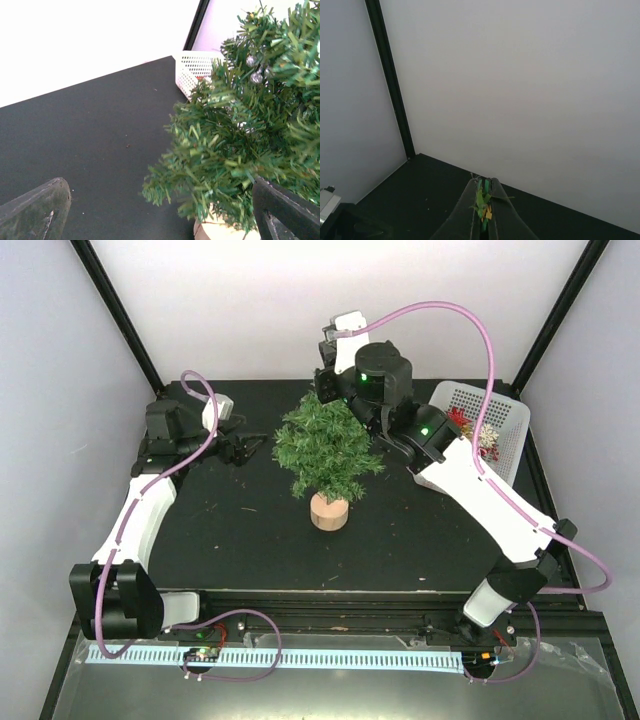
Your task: Decorate the small christmas tree
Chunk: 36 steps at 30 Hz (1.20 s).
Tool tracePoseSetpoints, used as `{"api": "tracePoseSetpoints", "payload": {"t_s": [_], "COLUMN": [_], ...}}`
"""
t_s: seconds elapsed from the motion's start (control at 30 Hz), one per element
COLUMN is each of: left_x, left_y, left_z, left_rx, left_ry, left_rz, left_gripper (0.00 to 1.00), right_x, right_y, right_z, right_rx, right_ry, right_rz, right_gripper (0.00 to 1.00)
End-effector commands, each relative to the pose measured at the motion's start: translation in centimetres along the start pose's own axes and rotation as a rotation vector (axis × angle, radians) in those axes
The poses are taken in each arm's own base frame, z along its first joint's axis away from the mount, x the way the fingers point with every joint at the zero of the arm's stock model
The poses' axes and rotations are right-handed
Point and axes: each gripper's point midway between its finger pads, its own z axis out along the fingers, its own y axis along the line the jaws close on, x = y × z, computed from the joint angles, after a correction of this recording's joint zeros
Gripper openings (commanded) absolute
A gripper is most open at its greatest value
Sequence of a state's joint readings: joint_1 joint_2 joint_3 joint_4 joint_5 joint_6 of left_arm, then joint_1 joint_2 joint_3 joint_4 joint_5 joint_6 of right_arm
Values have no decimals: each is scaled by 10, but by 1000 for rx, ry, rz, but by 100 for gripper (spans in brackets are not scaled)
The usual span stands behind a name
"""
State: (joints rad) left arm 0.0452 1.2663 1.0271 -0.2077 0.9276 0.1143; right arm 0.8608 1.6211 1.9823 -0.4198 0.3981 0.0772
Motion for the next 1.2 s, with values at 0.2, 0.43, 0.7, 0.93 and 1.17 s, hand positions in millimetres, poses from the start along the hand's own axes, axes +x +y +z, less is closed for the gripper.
{"api": "tracePoseSetpoints", "payload": {"t_s": [0.2,0.43,0.7,0.93,1.17], "left_x": [-3,0,7,8,4], "left_y": [2,3,7,6,9], "left_z": [-4,-1,4,3,-1], "left_rx": [-5,13,33,31,-2], "left_ry": [-23,-17,0,2,3], "left_rz": [3,-10,-48,-39,0], "left_gripper": [99,99,99,99,99], "right_x": [-8,9,-4,-38,-37], "right_y": [3,3,-2,-22,-91], "right_z": [-19,-36,-56,-79,-99], "right_rx": [-13,-39,-44,9,337], "right_ry": [-76,-41,-68,-137,-118], "right_rz": [66,88,95,139,169], "right_gripper": [1,1,65,76,82]}}
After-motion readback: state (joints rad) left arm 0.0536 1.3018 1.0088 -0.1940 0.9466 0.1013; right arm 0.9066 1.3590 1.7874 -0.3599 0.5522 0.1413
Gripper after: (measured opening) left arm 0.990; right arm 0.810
